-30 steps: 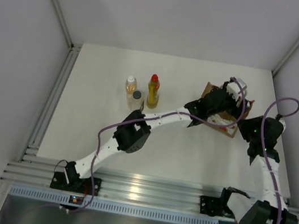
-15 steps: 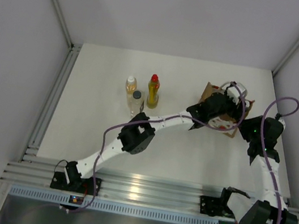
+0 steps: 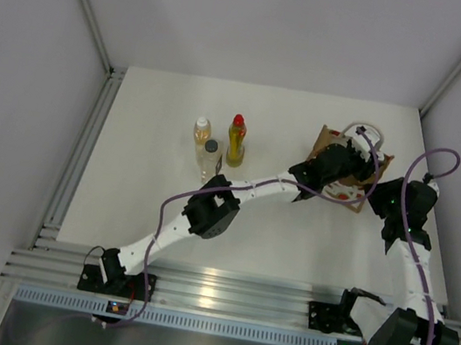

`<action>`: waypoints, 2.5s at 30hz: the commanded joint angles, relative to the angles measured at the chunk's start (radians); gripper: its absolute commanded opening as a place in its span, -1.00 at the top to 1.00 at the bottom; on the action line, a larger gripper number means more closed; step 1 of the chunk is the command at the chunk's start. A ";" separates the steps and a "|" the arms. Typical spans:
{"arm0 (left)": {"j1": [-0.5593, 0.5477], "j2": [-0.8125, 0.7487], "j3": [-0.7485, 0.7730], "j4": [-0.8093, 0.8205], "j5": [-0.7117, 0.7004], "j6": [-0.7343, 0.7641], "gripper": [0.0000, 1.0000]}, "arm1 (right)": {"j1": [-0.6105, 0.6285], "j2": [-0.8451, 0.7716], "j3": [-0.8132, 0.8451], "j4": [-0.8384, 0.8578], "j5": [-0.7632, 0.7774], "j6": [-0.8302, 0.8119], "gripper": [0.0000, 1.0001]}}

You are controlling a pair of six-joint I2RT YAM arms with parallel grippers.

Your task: Take the personal care products out of the canvas bag

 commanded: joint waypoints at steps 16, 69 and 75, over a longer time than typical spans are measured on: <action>-0.016 -0.204 0.039 -0.033 -0.054 -0.042 1.00 | -0.005 0.022 0.011 0.040 0.016 -0.008 0.52; 0.184 -0.638 -0.059 -0.154 -0.276 0.021 1.00 | -0.013 0.068 0.019 0.046 0.067 -0.025 0.54; 0.286 -0.751 -0.129 -0.192 -0.301 0.024 1.00 | -0.013 0.085 0.023 0.048 0.072 -0.029 0.53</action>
